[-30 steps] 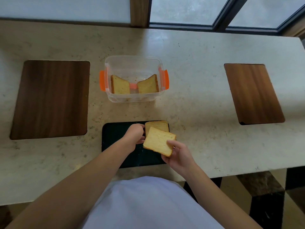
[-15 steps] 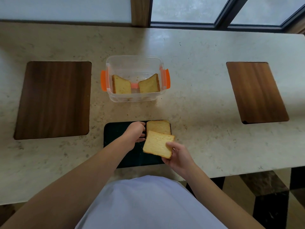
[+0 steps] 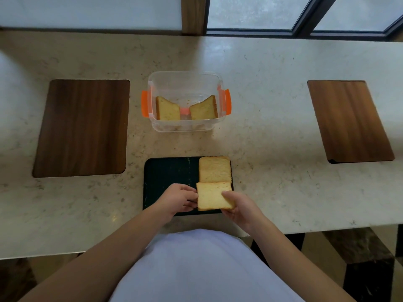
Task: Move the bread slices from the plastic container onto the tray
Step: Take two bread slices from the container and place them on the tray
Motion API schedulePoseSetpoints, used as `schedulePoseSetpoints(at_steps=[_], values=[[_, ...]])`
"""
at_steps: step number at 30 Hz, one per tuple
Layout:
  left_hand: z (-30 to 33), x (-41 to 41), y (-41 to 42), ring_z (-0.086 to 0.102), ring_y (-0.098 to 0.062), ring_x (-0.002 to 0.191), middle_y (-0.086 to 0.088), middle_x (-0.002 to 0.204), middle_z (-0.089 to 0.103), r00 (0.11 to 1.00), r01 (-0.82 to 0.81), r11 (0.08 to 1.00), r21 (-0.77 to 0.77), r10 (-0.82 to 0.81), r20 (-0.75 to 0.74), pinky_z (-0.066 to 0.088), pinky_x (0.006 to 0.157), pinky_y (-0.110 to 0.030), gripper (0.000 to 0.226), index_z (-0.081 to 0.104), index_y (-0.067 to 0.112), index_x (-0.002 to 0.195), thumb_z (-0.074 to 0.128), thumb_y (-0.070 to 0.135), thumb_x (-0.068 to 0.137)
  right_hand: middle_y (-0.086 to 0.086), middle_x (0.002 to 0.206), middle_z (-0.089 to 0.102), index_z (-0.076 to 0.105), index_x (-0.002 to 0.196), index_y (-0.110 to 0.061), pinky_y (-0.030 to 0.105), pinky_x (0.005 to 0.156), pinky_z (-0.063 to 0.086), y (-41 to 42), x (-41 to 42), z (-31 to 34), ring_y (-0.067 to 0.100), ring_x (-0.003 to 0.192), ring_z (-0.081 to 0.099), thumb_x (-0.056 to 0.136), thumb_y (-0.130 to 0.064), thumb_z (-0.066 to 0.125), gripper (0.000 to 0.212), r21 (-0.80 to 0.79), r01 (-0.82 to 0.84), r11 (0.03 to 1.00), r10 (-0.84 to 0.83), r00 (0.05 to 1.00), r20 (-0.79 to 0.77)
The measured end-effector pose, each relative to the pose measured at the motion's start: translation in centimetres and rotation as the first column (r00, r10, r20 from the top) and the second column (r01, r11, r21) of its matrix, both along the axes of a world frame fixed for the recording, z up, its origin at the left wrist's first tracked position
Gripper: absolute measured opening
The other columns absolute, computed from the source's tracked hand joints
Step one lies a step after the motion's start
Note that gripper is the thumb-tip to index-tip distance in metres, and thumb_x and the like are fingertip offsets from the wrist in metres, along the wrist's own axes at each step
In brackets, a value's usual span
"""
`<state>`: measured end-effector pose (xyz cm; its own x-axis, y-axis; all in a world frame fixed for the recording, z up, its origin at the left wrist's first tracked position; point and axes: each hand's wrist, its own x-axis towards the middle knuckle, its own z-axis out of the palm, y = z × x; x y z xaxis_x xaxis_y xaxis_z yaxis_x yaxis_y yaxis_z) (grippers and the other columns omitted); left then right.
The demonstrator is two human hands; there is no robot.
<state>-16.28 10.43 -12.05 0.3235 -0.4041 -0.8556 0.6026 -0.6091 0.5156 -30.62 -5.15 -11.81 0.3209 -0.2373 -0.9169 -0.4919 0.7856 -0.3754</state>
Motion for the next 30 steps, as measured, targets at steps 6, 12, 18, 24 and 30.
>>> schedulePoseSetpoints(at_steps=[6,12,18,24,30], values=[[0.0,-0.9,-0.2,0.074,-0.025,0.084,-0.013,0.090,0.076,0.999,0.052,0.998,0.025,-0.052,0.006,0.060,0.068,-0.030,0.027,0.068,0.009,0.104,0.077,0.019,0.081,0.010,0.109,0.064,0.060,0.110,-0.011,0.026,0.060,0.060,0.1,-1.0,0.0,0.024,0.096,0.068,0.086,-0.021,0.078,0.032,-0.273,-0.240,0.932,0.196,0.965,-0.176],[-0.7,-1.5,-1.1,0.072,-0.024,0.085,-0.013,0.094,0.073,0.995,0.047,0.996,0.078,-0.053,0.081,0.060,0.072,-0.032,0.025,0.065,0.011,0.104,0.075,0.010,0.081,0.001,0.103,0.065,0.062,0.108,-0.022,0.040,0.076,0.062,0.2,-1.5,-0.7,0.018,0.091,0.064,0.088,-0.029,0.069,0.022,-0.463,-0.380,0.801,0.270,0.919,-0.286],[-1.3,-1.5,-0.7,0.071,-0.024,0.084,-0.016,0.093,0.072,0.996,-0.019,0.996,0.086,0.012,0.087,0.058,0.067,-0.030,0.028,0.064,0.005,0.107,0.074,0.004,0.081,-0.006,0.103,0.069,0.069,0.113,-0.025,0.045,0.090,0.058,-0.2,-1.6,-0.7,0.014,0.096,0.065,0.087,-0.022,0.060,0.027,-0.515,-0.471,0.716,0.364,0.882,-0.299],[-1.5,-2.0,-0.5,0.068,-0.022,0.094,-0.015,0.102,0.070,0.998,-0.020,0.998,0.061,0.016,0.066,0.057,0.072,-0.026,0.040,0.063,0.003,0.118,0.073,0.002,0.080,-0.012,0.099,0.066,0.069,0.121,-0.022,0.029,0.080,0.052,-0.4,-1.6,-1.0,0.007,0.094,0.062,0.089,-0.020,0.058,0.034,-0.566,-0.540,0.623,0.420,0.841,-0.340],[-1.7,-2.3,-0.4,0.065,-0.020,0.100,-0.006,0.111,0.064,0.999,0.018,0.999,0.039,-0.020,0.046,0.056,0.082,-0.029,0.056,0.057,0.005,0.131,0.073,0.002,0.078,-0.008,0.103,0.069,0.070,0.120,-0.022,0.028,0.079,0.053,-0.5,-1.9,-1.3,0.008,0.095,0.063,0.089,-0.012,0.057,0.035,-0.583,-0.553,0.595,0.426,0.832,-0.354]])
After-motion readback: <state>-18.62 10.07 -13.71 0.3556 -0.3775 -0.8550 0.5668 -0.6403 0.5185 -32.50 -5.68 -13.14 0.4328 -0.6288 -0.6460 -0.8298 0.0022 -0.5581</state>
